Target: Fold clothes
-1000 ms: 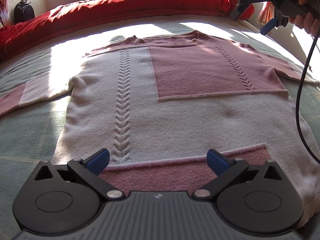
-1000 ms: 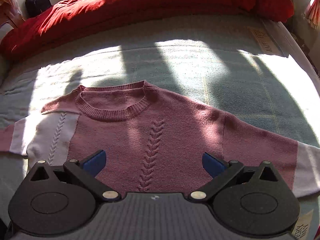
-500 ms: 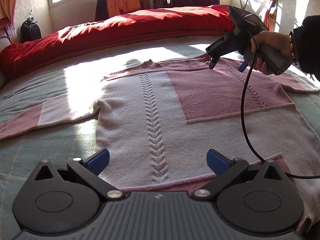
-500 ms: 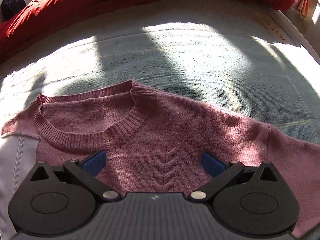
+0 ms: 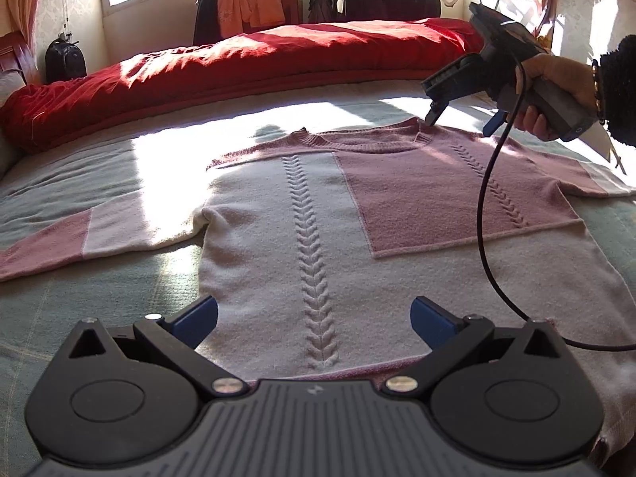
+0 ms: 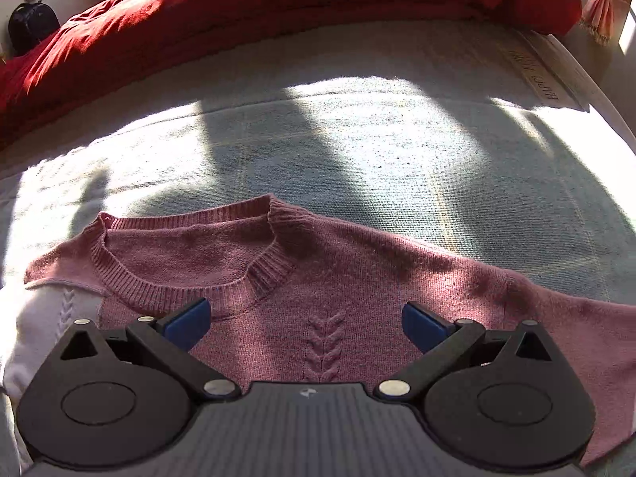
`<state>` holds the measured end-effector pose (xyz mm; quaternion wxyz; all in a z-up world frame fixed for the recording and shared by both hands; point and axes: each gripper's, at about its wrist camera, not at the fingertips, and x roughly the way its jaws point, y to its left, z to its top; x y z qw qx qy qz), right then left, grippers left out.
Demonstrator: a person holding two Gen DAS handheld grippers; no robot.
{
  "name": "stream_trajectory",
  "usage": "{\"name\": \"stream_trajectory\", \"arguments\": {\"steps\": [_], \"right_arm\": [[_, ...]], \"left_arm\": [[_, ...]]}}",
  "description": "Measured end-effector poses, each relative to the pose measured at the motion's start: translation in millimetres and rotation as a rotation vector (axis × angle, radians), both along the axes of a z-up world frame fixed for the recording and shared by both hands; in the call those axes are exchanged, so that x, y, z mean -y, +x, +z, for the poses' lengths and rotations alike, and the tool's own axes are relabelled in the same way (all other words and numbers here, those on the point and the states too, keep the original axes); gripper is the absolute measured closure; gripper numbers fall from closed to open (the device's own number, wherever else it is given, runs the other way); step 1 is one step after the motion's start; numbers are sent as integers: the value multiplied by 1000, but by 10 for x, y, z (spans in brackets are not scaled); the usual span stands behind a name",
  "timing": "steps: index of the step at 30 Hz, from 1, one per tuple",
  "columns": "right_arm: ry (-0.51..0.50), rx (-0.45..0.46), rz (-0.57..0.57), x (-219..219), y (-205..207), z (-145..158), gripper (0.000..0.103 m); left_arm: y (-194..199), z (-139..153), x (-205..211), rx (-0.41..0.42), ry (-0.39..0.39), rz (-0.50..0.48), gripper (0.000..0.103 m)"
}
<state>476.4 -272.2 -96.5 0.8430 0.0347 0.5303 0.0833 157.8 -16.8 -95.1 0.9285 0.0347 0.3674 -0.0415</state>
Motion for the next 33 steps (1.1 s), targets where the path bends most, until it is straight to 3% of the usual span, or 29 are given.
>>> {"name": "stream_trajectory", "arguments": {"steps": [6, 11, 15, 23, 31, 33], "right_arm": [[147, -20, 76, 306, -612, 307, 0], [208, -7, 64, 566, -984, 33, 0], [215, -63, -19, 775, -1159, -323, 0], [348, 13, -62, 880, -1521, -14, 0], [348, -17, -106, 921, -1873, -354, 0], [346, -7, -119, 954, -1981, -298, 0]], "left_arm": [[-123, 123, 122, 11, -11, -24, 1], [-222, 147, 223, 4, -23, -46, 1], [-286, 158, 277, -2, -14, -58, 1], [-287, 162, 257, -7, -12, -39, 1], [-376, 191, 296, -6, 10, -55, 1], [-409, 186, 295, -8, 14, -57, 1]]}}
